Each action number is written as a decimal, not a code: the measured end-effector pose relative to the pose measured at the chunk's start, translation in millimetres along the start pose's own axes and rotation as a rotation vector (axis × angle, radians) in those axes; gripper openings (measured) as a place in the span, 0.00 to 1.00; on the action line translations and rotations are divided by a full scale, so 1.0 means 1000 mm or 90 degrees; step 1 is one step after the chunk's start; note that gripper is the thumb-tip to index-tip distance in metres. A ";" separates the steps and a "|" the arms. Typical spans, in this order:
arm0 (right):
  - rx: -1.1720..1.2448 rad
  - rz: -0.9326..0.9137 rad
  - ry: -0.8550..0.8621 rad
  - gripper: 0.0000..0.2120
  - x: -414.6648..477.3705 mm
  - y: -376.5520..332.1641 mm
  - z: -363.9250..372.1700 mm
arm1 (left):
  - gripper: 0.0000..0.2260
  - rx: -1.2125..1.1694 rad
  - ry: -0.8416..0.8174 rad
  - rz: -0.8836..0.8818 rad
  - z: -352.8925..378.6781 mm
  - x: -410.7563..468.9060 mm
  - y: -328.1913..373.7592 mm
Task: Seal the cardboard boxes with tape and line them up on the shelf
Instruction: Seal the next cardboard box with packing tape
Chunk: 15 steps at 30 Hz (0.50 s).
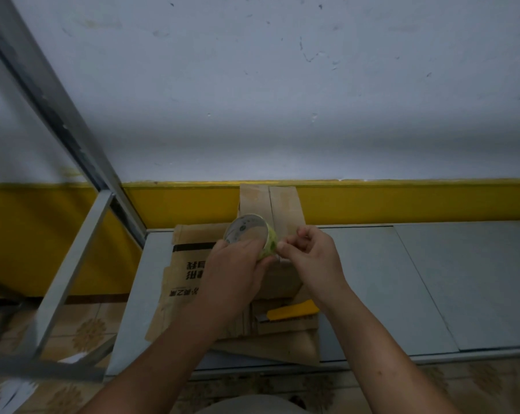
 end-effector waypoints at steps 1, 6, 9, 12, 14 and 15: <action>0.003 -0.013 -0.008 0.10 -0.001 0.000 0.000 | 0.08 0.012 0.001 -0.002 0.000 0.000 -0.001; 0.014 -0.061 -0.034 0.14 -0.005 -0.001 0.001 | 0.18 -0.020 -0.119 -0.073 0.010 0.001 -0.012; 0.022 -0.077 -0.053 0.14 -0.006 -0.001 0.001 | 0.15 -0.102 -0.145 -0.088 0.011 0.002 -0.018; 0.072 -0.053 -0.034 0.13 -0.004 0.000 -0.001 | 0.22 -0.184 -0.201 -0.114 0.010 0.007 -0.025; 0.154 -0.018 -0.020 0.11 0.001 -0.001 -0.002 | 0.24 -0.216 -0.203 -0.082 0.004 0.008 -0.029; 0.201 -0.003 -0.020 0.11 0.004 -0.002 -0.003 | 0.22 -0.219 -0.198 -0.052 0.001 0.007 -0.028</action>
Point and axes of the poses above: each hand's wrist, its own x-axis towards the middle knuckle, its own z-axis out of the palm, y = z × x, the point moved 5 cm from there along x, towards the middle knuckle, and after that the axes turned 5 degrees about -x, right-handed, at the moved point
